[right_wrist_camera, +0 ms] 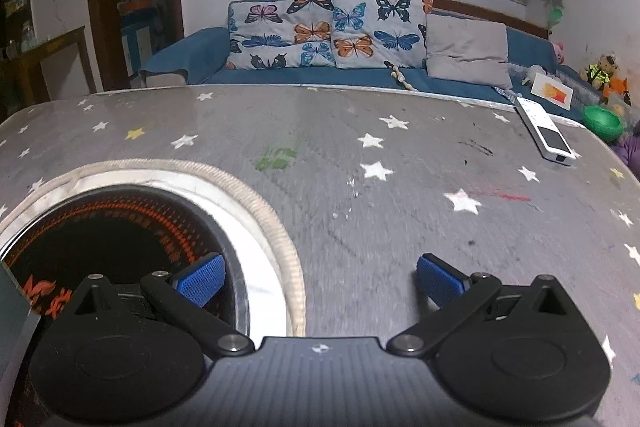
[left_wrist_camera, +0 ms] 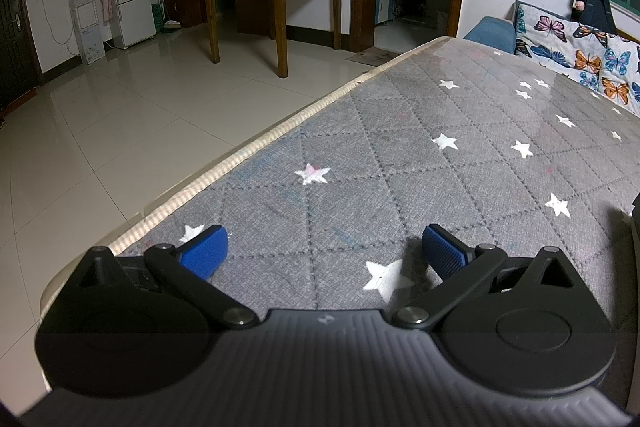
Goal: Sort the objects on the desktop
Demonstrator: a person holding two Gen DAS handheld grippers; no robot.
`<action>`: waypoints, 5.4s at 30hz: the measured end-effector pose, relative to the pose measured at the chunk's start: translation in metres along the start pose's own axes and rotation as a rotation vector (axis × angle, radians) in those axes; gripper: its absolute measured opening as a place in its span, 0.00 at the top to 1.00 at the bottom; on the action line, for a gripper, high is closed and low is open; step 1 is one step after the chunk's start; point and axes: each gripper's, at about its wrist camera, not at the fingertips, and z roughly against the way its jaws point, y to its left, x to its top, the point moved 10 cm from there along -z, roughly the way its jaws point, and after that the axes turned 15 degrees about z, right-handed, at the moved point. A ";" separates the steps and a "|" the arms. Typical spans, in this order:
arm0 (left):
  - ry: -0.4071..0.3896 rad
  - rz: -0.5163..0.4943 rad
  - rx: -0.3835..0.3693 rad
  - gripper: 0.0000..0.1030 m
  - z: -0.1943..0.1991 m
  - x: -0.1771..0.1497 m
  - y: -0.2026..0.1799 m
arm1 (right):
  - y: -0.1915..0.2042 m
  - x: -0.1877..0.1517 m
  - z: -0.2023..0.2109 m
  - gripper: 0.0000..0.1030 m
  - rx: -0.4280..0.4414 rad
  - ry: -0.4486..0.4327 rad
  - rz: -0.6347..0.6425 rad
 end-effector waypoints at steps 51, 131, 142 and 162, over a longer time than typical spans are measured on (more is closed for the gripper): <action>-0.011 0.048 0.041 0.00 -0.010 0.009 0.008 | -0.035 0.007 -0.027 0.00 -0.049 0.011 -0.077; -0.010 0.045 0.044 0.00 -0.009 0.009 0.002 | -0.040 0.003 -0.027 0.00 -0.049 0.015 -0.075; -0.010 0.045 0.044 0.00 -0.009 0.009 0.002 | -0.039 0.004 -0.027 0.00 -0.049 0.015 -0.075; -0.010 0.045 0.044 0.00 -0.009 0.009 0.002 | -0.044 0.001 -0.025 0.00 -0.050 0.016 -0.075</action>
